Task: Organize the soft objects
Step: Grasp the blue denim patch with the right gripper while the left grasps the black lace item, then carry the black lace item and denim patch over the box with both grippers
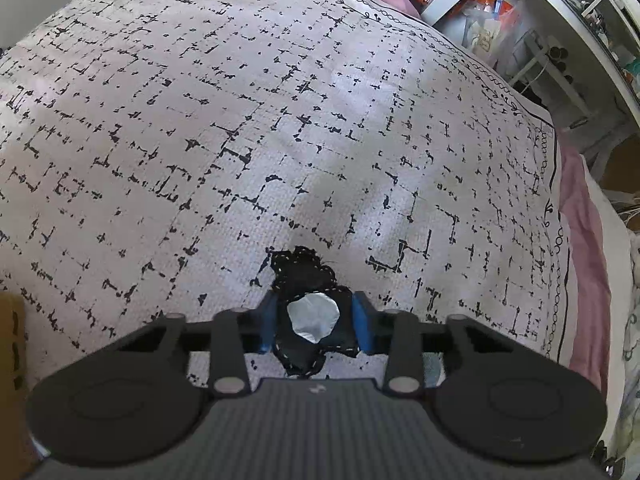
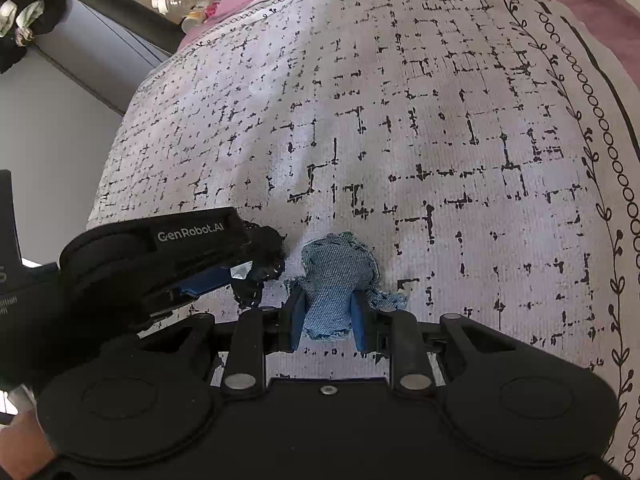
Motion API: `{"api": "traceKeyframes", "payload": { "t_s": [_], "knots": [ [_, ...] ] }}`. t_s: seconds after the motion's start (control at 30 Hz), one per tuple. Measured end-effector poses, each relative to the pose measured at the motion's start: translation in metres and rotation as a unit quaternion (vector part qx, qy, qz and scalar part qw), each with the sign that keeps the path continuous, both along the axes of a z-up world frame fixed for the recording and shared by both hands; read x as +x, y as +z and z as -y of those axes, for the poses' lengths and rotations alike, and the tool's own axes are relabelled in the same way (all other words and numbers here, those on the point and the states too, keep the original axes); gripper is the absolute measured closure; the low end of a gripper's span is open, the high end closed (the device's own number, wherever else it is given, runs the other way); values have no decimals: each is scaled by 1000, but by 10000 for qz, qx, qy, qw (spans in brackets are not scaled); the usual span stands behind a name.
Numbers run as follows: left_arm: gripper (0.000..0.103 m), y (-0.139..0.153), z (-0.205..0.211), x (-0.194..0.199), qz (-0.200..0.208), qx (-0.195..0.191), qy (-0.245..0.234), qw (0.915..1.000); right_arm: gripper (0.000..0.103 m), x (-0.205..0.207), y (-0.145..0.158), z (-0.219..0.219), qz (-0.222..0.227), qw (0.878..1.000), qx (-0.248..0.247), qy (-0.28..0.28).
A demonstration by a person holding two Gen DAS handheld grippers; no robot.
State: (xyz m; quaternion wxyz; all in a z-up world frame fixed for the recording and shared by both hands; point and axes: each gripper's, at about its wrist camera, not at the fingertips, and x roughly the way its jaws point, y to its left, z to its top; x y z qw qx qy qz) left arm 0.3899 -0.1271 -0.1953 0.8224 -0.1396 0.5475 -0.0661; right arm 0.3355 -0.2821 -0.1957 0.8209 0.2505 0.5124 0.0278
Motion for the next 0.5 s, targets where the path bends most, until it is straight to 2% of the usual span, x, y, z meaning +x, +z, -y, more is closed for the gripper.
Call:
{"api": "traceKeyframes", "payload": {
  "t_s": [0.27, 0.5],
  "knots": [
    [69, 18, -2, -14, 43, 74, -94, 9999, 79, -12, 21, 7, 317, 9994, -62, -139],
    [69, 47, -15, -30, 228, 105, -58, 9997, 79, -23, 41, 6, 561, 9982, -165, -134]
  ]
}}
